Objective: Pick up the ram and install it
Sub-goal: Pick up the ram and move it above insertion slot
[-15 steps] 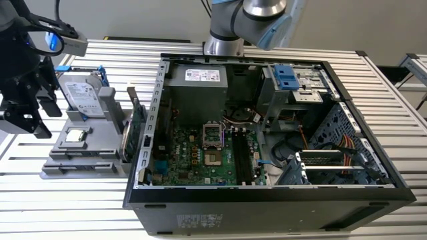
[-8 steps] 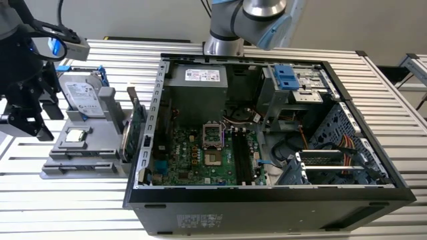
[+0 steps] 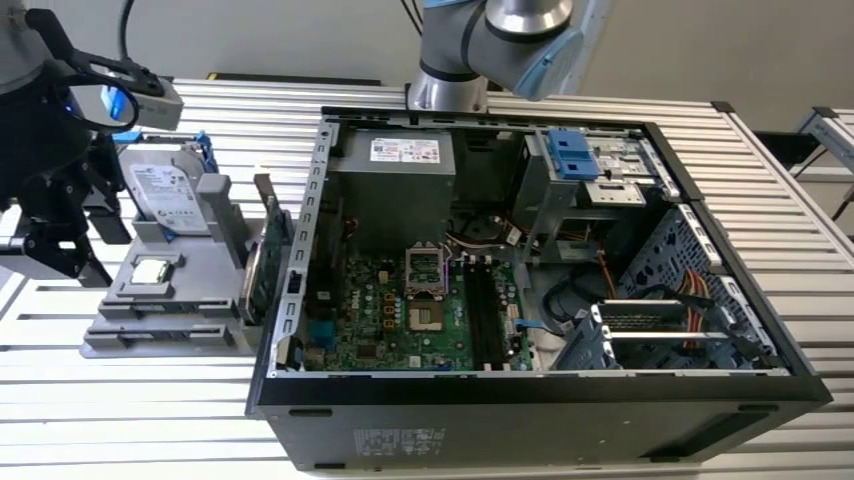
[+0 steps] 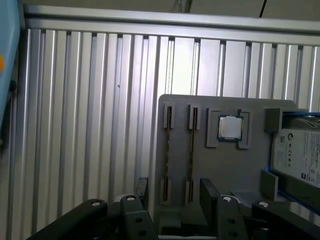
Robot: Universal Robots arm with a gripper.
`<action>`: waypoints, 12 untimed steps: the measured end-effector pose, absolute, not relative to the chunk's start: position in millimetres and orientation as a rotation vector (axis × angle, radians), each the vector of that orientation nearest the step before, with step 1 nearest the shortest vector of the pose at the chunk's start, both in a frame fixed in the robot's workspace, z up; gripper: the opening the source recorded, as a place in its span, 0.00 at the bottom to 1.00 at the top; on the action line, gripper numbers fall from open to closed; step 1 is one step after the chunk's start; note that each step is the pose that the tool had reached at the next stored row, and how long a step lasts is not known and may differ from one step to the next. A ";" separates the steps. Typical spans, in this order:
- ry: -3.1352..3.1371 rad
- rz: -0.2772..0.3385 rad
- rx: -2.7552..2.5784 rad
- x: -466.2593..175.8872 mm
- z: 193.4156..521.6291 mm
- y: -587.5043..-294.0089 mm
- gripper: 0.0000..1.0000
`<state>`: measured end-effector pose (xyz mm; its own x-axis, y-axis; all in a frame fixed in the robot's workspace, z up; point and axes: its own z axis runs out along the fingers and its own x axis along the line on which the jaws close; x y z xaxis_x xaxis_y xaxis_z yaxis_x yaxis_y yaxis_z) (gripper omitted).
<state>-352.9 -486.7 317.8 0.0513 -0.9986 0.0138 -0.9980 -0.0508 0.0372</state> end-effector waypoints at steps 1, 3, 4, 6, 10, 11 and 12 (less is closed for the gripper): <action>-2.139 -0.024 2.251 -352.9 316.9 -486.7 1.00; -2.139 -0.024 2.251 -352.9 314.9 -486.6 1.00; -2.139 -0.024 2.251 -352.9 313.9 -486.6 1.00; -2.139 -0.024 2.251 -352.9 312.0 -486.6 1.00; -2.139 -0.024 2.251 -352.9 308.3 -486.6 1.00; -2.139 -0.024 2.251 -352.9 307.5 -486.6 1.00; -2.139 -0.024 2.251 -352.9 306.8 -486.6 1.00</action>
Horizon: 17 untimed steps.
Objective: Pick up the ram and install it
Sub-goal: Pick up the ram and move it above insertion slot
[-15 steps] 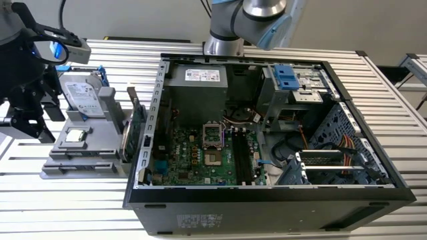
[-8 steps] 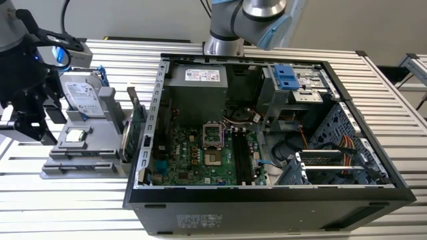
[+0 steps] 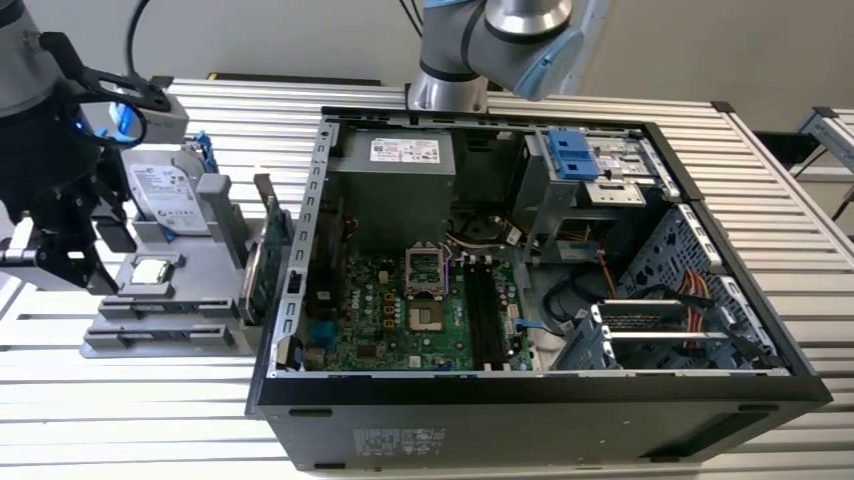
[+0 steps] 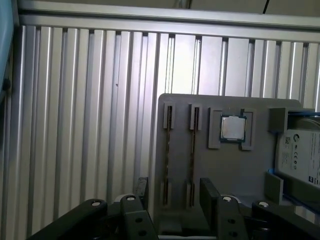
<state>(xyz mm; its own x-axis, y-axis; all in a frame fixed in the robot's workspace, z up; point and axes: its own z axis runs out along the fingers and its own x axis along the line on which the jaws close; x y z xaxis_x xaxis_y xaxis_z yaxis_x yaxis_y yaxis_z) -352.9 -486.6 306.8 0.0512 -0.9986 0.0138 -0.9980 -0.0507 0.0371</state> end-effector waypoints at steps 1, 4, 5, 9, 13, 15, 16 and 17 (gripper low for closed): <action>-2.139 -0.024 2.251 -352.9 306.0 -486.6 1.00; -2.139 -0.024 2.251 -352.9 304.2 -486.6 1.00; -2.139 -0.024 2.251 -352.9 304.0 -486.6 1.00; -2.139 -0.024 2.251 -352.9 303.8 -486.6 1.00; -2.139 -0.024 2.251 -352.9 302.4 -486.6 1.00; -2.139 -0.024 2.251 -352.9 301.2 -486.6 1.00; -2.139 -0.024 2.251 -352.9 300.5 -486.5 1.00; -2.139 -0.024 2.251 -352.9 299.8 -486.4 1.00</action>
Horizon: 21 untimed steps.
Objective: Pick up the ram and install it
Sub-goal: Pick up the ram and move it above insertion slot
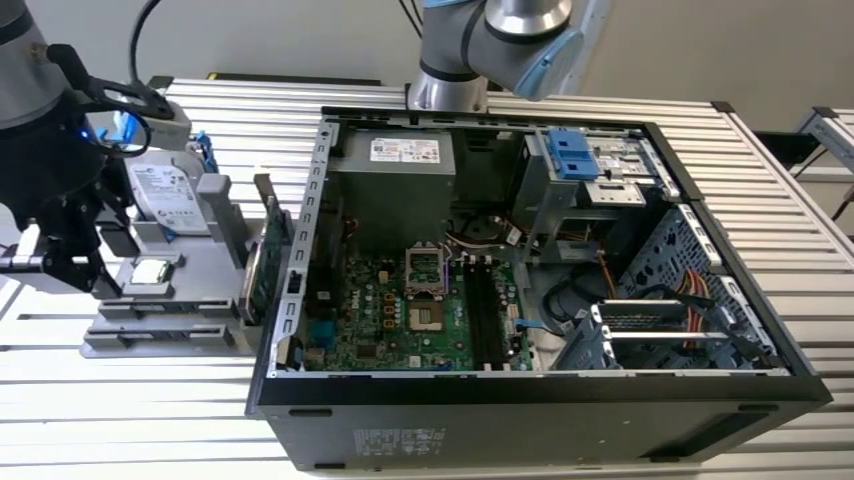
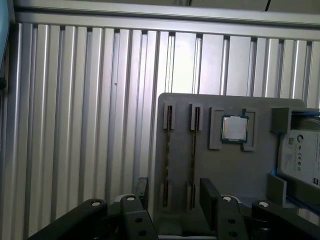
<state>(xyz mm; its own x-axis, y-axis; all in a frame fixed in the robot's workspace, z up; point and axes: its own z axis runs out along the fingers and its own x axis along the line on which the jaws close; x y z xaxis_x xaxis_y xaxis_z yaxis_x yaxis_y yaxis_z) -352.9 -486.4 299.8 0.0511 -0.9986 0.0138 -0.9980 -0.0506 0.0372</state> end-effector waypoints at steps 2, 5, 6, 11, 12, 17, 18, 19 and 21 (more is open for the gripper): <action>-2.139 -0.024 2.251 -352.9 298.2 -486.3 1.00; -2.139 -0.024 2.251 -352.9 295.8 -486.0 1.00; -2.139 -0.024 2.251 -352.9 294.9 -485.8 1.00; -2.139 -0.024 2.251 -353.0 290.6 -483.0 1.00; -2.139 -0.024 2.251 -352.9 289.8 -482.2 1.00; -2.139 -0.024 2.251 -352.9 284.8 -480.9 1.00; -2.139 -0.024 2.251 -352.9 283.7 -480.9 1.00; -2.138 -0.026 2.250 -353.0 282.7 -480.9 1.00; -2.136 -0.032 2.247 -352.9 280.0 -480.9 1.00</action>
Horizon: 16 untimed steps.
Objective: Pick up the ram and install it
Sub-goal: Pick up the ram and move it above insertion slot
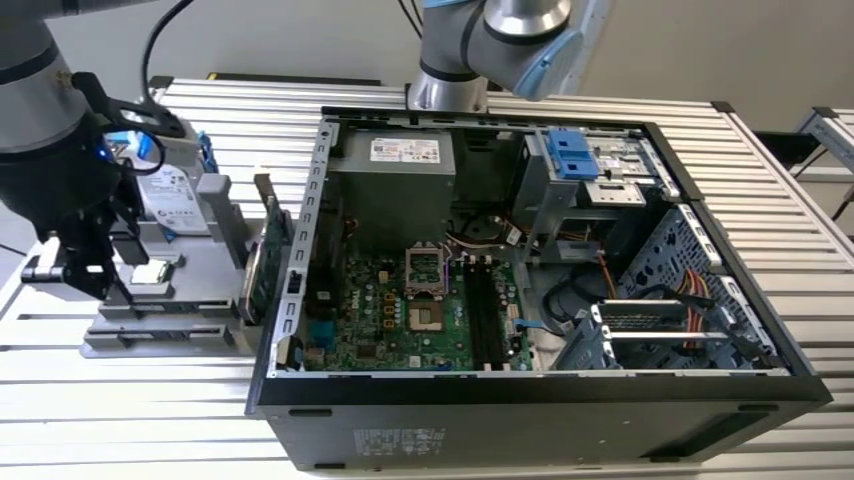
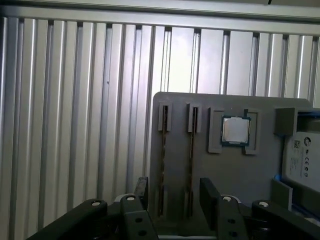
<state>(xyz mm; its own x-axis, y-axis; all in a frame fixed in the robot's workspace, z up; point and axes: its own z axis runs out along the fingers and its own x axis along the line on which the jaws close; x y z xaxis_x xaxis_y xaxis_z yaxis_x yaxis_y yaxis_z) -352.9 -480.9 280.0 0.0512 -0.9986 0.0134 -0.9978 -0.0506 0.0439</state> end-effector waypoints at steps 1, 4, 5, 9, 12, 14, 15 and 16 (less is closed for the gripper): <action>-2.135 -0.034 2.246 -353.0 279.2 -481.0 1.00; -2.132 -0.040 2.244 -353.0 276.8 -481.0 1.00; -2.131 -0.042 2.243 -352.9 276.4 -481.0 1.00; -2.131 -0.042 2.243 -353.0 275.0 -481.1 1.00; -2.136 -0.034 2.248 -352.8 272.8 -481.5 1.00; -2.138 -0.033 2.250 -353.0 271.2 -482.5 1.00; -2.138 -0.034 2.250 -352.9 270.3 -483.3 1.00; -2.139 -0.035 2.251 -352.9 269.3 -484.4 1.00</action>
<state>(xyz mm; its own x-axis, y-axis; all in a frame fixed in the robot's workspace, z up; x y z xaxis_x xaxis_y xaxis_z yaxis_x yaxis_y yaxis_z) -352.9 -484.4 269.3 0.0512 -0.9986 0.0091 -0.9978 -0.0508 0.0420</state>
